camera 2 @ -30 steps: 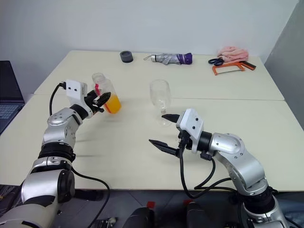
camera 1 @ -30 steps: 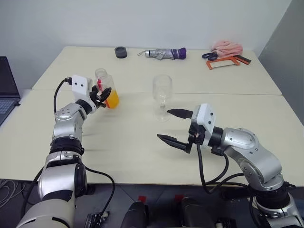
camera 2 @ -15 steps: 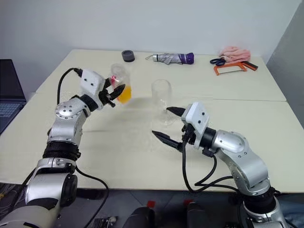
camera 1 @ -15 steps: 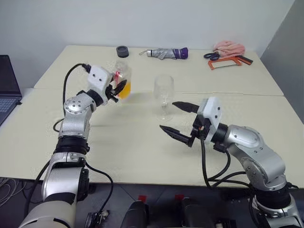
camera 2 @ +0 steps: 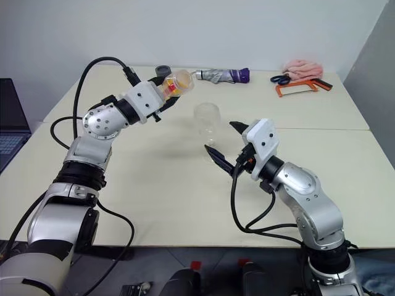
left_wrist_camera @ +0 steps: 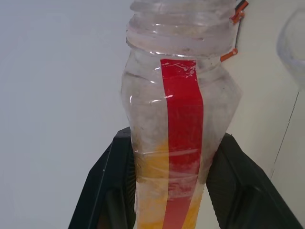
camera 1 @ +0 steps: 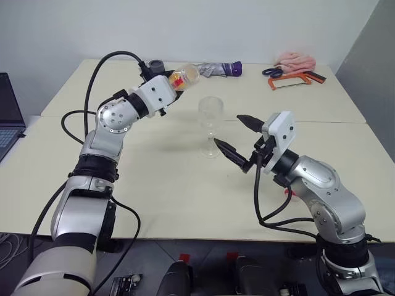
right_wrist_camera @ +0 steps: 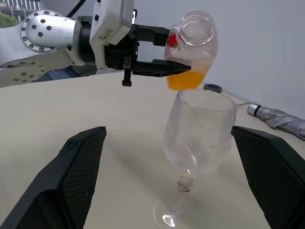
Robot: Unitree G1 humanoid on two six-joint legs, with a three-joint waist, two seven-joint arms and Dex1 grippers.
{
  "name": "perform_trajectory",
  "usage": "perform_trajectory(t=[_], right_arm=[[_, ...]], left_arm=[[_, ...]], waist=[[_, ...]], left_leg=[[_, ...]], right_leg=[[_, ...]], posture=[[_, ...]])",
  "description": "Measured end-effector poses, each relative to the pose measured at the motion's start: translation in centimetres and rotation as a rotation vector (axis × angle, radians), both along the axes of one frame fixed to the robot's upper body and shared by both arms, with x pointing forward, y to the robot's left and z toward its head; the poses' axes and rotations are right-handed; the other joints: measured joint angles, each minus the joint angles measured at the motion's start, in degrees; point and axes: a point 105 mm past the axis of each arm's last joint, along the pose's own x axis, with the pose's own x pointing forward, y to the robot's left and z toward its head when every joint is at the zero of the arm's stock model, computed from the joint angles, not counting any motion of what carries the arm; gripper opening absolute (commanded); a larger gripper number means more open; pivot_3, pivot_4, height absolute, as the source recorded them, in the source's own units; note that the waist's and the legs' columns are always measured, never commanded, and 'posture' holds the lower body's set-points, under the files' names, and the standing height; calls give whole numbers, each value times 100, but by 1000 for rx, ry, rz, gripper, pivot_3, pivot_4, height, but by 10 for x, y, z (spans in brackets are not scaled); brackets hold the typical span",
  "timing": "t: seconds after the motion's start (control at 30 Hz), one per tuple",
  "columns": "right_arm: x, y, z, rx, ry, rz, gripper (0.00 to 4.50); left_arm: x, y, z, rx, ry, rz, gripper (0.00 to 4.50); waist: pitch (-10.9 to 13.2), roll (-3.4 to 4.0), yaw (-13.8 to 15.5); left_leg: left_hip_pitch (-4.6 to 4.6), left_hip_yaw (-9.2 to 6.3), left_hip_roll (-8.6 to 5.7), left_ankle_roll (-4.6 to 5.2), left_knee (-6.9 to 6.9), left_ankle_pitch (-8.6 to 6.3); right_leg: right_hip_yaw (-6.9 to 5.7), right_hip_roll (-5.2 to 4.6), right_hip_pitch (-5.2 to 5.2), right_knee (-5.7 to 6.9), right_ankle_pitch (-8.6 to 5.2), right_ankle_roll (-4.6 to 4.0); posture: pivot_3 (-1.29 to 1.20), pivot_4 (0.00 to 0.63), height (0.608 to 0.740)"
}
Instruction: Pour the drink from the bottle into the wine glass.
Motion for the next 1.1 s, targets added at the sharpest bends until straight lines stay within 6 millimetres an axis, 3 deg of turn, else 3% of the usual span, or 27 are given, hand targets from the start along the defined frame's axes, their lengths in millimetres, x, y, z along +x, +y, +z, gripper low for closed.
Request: perform_trajectory(t=[0.57,1.1], right_arm=[[3,1,-5,31,-20,-40,4500],[2,-1,-12,26,-6,-36,4500]], left_arm=[[2,-9,8,231,-184,-21,1660],[3,-6,12,373,-294,2,1660]], waist=[[0,-1,-1],[0,-1,-2]], left_leg=[[-2,2,-2,0,0,0],[-2,8,-3,0,0,0]], right_leg=[[-1,1,-2,0,0,0],[-2,2,-2,2,0,0]], posture=[[0,150,740],[0,150,740]])
